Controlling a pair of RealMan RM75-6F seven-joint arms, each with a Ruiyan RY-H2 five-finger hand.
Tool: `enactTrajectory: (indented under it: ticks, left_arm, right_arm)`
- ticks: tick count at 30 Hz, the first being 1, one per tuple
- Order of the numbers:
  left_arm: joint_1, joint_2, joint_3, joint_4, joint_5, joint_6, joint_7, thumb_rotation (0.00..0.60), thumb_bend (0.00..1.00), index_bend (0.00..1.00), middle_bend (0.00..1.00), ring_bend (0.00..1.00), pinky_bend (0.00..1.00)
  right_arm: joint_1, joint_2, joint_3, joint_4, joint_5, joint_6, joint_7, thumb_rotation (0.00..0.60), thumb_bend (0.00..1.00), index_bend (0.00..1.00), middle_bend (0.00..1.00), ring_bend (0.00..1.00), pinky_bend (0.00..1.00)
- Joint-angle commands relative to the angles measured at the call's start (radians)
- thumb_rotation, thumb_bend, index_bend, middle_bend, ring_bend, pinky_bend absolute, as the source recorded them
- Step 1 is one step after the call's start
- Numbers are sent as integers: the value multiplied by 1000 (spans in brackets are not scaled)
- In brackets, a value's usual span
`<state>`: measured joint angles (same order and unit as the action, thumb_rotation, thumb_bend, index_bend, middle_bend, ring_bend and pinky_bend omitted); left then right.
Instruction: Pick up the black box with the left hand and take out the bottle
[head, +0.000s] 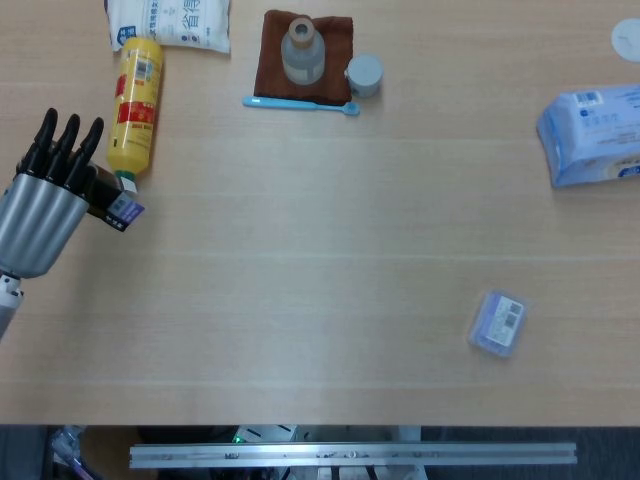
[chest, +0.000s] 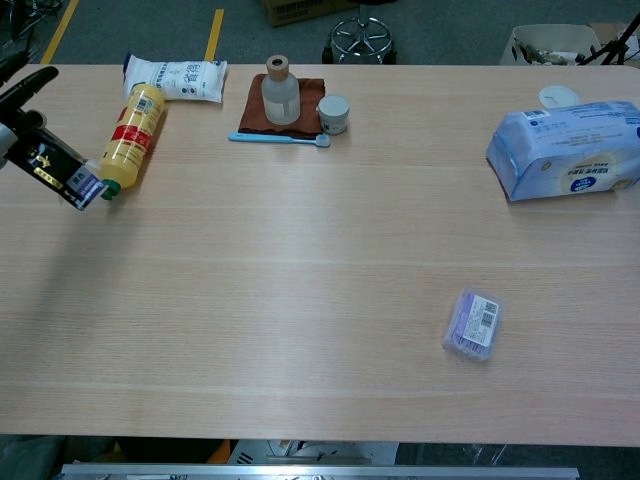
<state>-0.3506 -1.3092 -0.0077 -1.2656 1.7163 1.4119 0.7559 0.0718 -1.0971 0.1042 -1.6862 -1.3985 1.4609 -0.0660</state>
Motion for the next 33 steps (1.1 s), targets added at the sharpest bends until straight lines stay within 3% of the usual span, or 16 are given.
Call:
enactTrajectory:
  ticks: [1, 7, 19, 33]
  left_arm:
    - [-1, -6, 3, 22, 13, 11, 6, 600, 306, 358, 0, 0, 0]
    - [-1, -40, 4, 102, 58, 67, -11, 600, 322, 357, 0, 0, 0]
    - [9, -194, -34, 397, 121, 310, -158, 600, 322, 351, 0, 0, 0]
    - [2, -265, -17, 579, 118, 360, -231, 600, 322, 353, 0, 0, 0]
  right_arm:
    - [0, 0, 0, 0, 0, 0, 1, 600, 68, 277, 257, 182, 364]
    - [-1, 0, 0, 1, -1, 1, 3, 600, 68, 277, 256, 182, 364]
    - [-2, 1, 0, 0, 0, 1, 3, 600, 68, 277, 256, 182, 364]
    - [-2, 1, -2, -3, 6, -3, -3, 600, 68, 277, 256, 182, 364]
